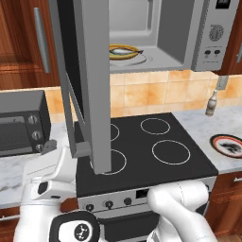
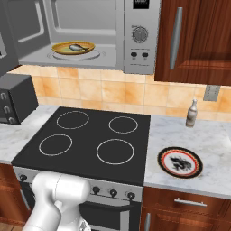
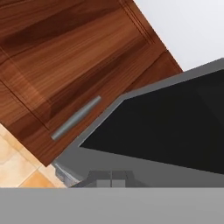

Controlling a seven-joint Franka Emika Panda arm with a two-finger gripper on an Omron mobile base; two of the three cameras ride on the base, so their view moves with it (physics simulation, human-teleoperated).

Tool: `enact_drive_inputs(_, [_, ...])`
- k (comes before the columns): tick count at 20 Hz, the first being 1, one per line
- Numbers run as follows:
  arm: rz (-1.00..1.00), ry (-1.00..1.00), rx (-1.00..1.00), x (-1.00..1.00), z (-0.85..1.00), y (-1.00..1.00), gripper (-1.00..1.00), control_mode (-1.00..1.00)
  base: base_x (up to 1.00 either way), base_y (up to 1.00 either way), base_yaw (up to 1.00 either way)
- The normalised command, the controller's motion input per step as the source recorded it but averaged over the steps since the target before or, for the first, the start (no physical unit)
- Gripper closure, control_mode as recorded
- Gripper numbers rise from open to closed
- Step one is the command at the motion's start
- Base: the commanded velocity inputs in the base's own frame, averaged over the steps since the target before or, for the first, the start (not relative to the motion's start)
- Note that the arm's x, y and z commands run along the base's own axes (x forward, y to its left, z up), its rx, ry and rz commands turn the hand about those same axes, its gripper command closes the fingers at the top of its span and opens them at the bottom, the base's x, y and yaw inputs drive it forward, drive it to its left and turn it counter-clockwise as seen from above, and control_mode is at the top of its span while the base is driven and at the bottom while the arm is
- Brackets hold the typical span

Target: Pick the fish from the counter and place it in the microwave. Then turn on the microwave.

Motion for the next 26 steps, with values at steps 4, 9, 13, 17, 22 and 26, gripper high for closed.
enact_drive_inputs(4, [-0.02,-0.06,0.0,0.04,0.32,0.0,1.0,-1.0,0.0,0.0,0.0])
enact_drive_inputs(9, [-0.04,0.0,0.0,0.03,0.18,-0.05,1.0,-1.0,0.0,0.0,0.0])
enact_drive_inputs(13, [-0.06,0.0,0.0,0.0,0.09,-0.24,1.0,-1.0,0.0,0.0,0.0])
enact_drive_inputs(17, [-0.07,0.0,0.0,0.0,0.15,-0.31,1.0,-1.0,0.0,0.0,0.0])
enact_drive_inputs(22, [-0.06,0.0,0.0,0.0,0.17,-0.32,1.0,-1.0,0.0,0.0,0.0])
enact_drive_inputs(26, [-0.03,0.0,0.02,0.0,0.25,-0.36,1.0,-1.0,0.0,0.0,0.0])
